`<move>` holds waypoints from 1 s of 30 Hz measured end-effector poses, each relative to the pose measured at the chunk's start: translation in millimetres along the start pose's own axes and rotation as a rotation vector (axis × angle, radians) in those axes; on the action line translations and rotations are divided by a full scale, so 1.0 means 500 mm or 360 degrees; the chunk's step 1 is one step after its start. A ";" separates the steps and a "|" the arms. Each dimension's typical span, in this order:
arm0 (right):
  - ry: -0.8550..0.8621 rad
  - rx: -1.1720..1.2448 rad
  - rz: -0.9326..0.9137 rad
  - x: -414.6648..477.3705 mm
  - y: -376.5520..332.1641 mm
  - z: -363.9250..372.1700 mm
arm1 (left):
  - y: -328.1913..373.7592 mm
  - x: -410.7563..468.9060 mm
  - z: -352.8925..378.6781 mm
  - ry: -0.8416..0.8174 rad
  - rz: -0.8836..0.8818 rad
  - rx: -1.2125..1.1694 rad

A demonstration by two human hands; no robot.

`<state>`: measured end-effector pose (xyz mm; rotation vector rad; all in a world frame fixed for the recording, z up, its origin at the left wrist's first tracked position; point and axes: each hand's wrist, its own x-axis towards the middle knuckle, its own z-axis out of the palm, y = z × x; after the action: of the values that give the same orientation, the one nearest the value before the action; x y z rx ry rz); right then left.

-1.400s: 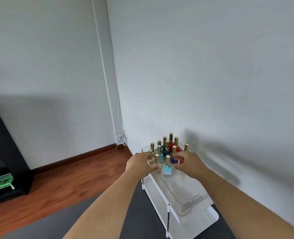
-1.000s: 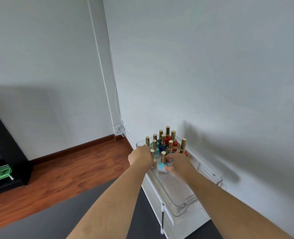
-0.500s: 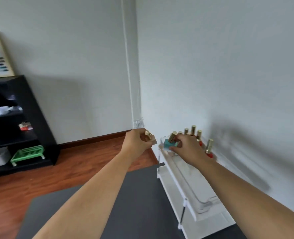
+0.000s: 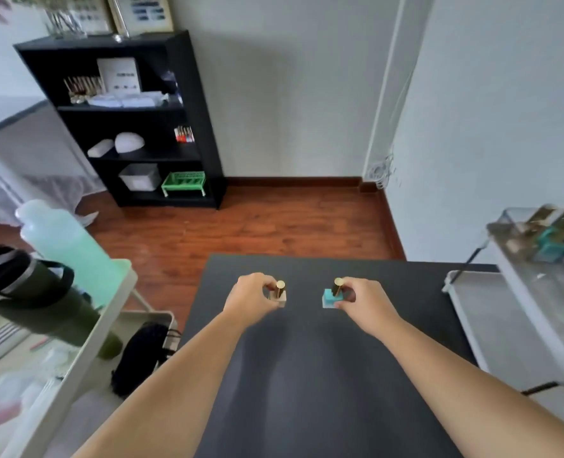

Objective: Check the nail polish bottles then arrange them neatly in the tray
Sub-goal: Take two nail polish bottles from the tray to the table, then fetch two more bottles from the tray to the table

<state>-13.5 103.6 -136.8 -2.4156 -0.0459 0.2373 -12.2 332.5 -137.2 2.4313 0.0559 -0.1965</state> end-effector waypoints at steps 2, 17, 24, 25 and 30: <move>-0.0032 -0.0009 0.0054 0.007 0.009 0.041 | -0.044 -0.003 0.015 -0.0049 -0.0053 0.0006; -0.0172 -0.0103 0.0058 0.015 0.036 0.087 | -0.122 -0.003 0.043 -0.0238 -0.0159 -0.0082; -0.0126 -0.0134 -0.0039 0.032 -0.014 -0.065 | -0.025 0.016 -0.087 -0.0320 0.0011 0.0157; -0.0059 -0.0129 -0.0063 0.032 -0.026 -0.096 | 0.008 0.022 -0.103 -0.0275 0.0071 0.0178; 0.0276 -0.0065 -0.0148 0.003 -0.046 -0.271 | 0.227 0.053 -0.123 -0.0109 0.0494 0.0212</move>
<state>13.5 33.2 -21.7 -2.4581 -0.0850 -0.0163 32.4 285.4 -22.4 2.5234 -0.3738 -0.1458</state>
